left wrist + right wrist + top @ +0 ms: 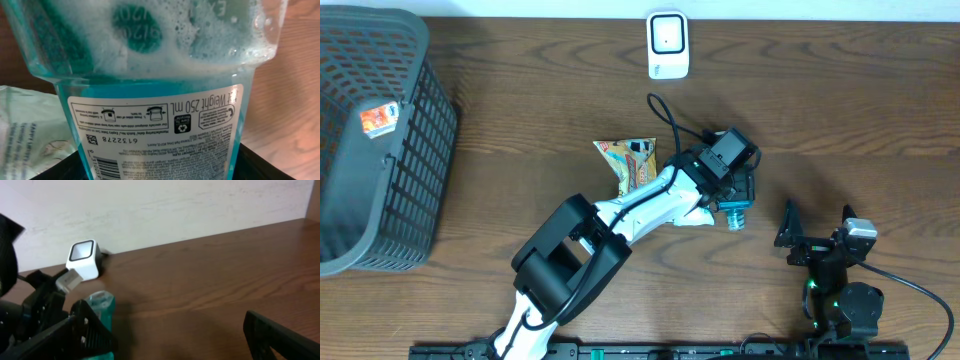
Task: Scan the item barcode
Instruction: 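Place the teal bottle right of the green pouch and release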
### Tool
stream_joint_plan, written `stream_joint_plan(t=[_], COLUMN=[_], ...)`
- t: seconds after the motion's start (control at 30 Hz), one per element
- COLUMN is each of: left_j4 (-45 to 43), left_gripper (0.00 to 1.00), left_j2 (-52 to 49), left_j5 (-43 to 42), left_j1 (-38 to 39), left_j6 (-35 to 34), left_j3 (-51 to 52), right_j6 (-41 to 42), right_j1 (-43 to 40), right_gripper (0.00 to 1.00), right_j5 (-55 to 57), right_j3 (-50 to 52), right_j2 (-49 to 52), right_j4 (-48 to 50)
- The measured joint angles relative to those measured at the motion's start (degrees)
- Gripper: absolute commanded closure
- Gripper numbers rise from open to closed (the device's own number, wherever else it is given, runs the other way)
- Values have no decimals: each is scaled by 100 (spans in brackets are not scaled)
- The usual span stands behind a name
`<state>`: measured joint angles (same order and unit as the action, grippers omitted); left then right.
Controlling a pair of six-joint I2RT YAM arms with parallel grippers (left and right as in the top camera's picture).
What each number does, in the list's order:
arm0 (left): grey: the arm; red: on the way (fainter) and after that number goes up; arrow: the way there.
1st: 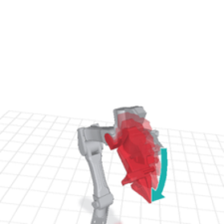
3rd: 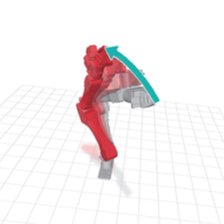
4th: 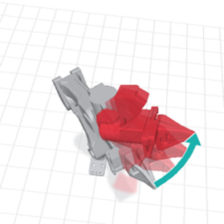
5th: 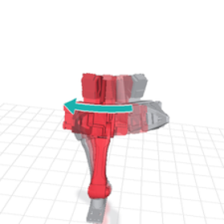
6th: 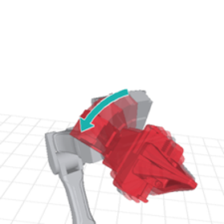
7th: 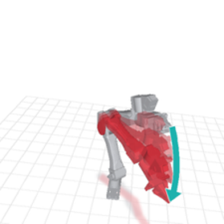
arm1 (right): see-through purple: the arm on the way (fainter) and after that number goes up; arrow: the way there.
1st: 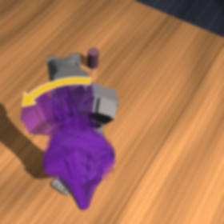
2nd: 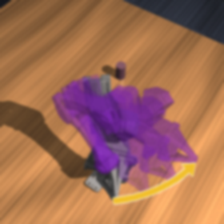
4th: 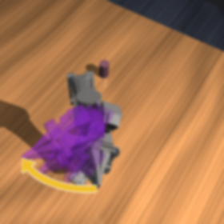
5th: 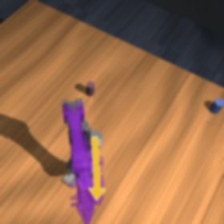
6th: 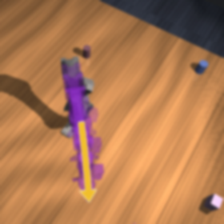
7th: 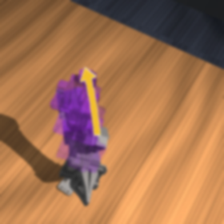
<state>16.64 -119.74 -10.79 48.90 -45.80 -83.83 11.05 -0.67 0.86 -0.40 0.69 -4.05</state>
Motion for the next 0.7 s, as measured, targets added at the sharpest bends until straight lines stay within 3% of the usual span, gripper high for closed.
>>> stream_joint_plan(t=[0.1, 0.27, 0.57, 0.7], left_j4=[-13, -15, 334, 855], left_gripper=[25, 4, 1, 1], left_j2=[-2, 63, 1755, 2905], left_j5=[4, 17, 81, 695], left_j1=[-39, -70, -407, -791], left_j6=[107, 431, 1119, 1495], left_j3=[0, -2, -107, -184], right_j6=[0, 0, 0, 0], right_j1=[0, 0, 0, 0], right_gripper=[1, 1, 1, 1], right_j5=[-2, -2, 0, 0], right_j3=[0, 0, 0, 0], right_j2=[0, 0, 0, 0], right_j4=[0, 0, 0, 2])
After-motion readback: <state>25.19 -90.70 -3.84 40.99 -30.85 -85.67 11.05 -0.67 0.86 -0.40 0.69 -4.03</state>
